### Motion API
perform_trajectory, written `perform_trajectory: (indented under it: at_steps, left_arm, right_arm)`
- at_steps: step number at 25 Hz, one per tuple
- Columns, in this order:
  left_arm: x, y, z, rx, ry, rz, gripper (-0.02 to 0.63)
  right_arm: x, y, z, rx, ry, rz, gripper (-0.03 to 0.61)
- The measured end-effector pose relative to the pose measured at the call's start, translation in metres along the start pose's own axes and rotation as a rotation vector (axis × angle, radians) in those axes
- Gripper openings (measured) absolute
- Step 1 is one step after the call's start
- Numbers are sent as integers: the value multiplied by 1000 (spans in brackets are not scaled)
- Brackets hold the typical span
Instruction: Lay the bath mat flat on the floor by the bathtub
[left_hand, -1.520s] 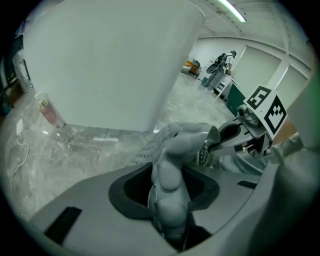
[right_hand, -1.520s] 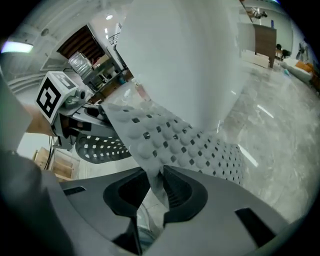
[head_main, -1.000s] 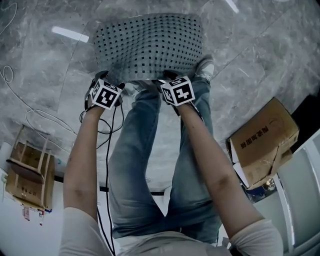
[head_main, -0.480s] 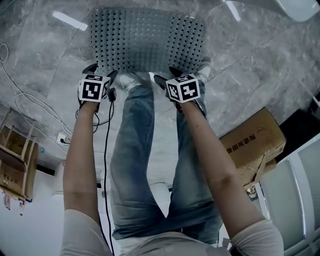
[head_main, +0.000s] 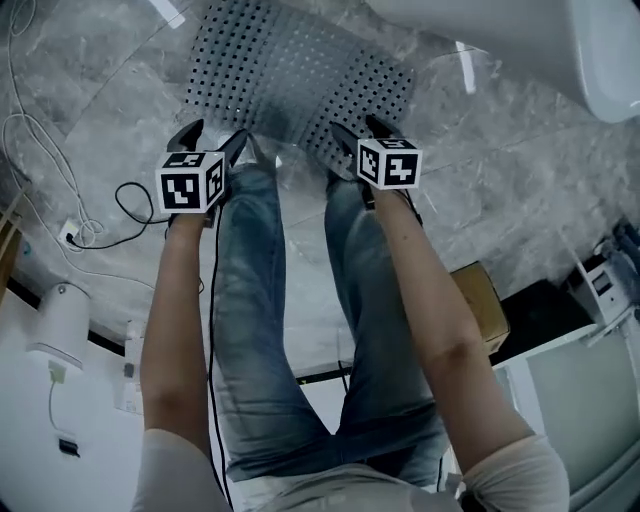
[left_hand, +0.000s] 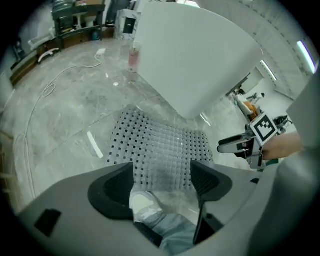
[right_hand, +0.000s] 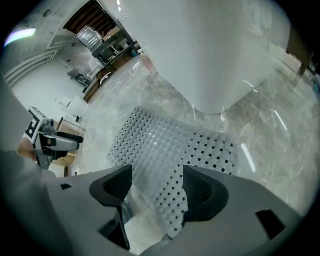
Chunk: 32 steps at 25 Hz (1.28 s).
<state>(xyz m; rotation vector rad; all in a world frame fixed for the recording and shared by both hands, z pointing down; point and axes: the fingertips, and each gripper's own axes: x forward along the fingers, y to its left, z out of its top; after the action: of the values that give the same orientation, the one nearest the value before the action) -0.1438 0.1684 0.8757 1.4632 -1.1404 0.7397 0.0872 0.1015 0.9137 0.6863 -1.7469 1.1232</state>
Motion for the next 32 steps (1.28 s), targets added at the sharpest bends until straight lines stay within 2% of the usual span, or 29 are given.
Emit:
perform_trajectory:
  at_steps: [3,7,12,15,17,21,27,28,30,32]
  left_arm:
    - [-14,-17,-9,-78,-38,3,370]
    - [-5,-46,-19,-189,-91,24,370]
    - [-3,-82,-36,-224,-77,12,370]
    - [13,-92,-36,-270,-106,4,370]
    - [20,-103,-33,-259,-122,-20,370]
    - [26,-108,-12,-217,-145,-51,370]
    - [38,-89,26,-288,-243,-64,368]
    - [37,-89,26,-294,-246,-73,368]
    - [36,-91,25,-290,-235,-86,368]
    - [36,-92,28,-296,-229,-90,368]
  right_arm:
    - [-10,-28,4,21,5,-62,339]
    - [-9,-95,7,38,10,-147,339]
    - [-21,-145,-5,69,42,-233,339]
    - [-4,-180,-15,120,42,-249,339]
    - [-1,-197,-21,164,32,-261,339]
    - [5,-216,-32,239,20,-272,339]
    - [32,-221,-64,481,-63,-233,325]
    - [35,-219,-65,506,-76,-220,313]
    - [36,-214,-63,525,-79,-192,234]
    - [30,-209,-52,472,-64,-184,179]
